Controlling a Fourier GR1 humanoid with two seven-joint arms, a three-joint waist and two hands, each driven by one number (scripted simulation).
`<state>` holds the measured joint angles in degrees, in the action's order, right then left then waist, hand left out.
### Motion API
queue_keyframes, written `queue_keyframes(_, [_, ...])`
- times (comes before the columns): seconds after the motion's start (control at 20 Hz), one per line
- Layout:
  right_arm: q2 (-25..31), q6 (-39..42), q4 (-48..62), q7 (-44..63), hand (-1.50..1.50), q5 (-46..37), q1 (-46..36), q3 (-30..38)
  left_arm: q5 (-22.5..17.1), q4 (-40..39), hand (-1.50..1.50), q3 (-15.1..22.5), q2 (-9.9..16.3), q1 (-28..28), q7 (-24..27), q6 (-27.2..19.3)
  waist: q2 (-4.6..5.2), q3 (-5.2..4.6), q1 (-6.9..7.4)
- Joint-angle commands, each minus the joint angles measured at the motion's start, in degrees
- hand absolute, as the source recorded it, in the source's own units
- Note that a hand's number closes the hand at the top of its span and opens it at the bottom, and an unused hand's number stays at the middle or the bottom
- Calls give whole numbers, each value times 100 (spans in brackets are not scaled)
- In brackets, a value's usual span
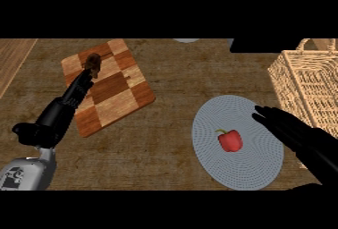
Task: Pick the bell pepper from the placemat and place it in the basket
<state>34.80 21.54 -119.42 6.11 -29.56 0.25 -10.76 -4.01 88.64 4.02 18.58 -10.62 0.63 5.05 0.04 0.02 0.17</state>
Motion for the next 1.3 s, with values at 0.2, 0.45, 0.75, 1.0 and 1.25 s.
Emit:
queue_keyframes(0.2, [-634, -860, 1822, -1322, -150, -982, -426, -89, 225, -425, 0, -68, -254, -170, 166, 107, 15, 0, -8])
queue_keyframes(0.45, [-1205, -1115, 1807, -1300, -150, -1676, -189, -468, 152, -189, 0, -411, -173, -68, 103, 394, -2, -2, -18])
queue_keyframes(0.75, [-1432, -711, 1672, -1531, -150, -1612, -231, -215, 423, 431, 0, -240, -545, 165, -376, 290, -8, -2, -14])
queue_keyframes(1.0, [-1594, -741, 1650, -1800, -150, -1792, -26, -259, 632, -126, 0, -450, -572, -151, -66, 340, -4, -3, -33])
queue_keyframes(1.25, [-1535, -434, 1565, -1609, -150, -1961, -157, 129, 602, 199, 0, -517, -607, 43, -241, 514, -6, -2, -24])
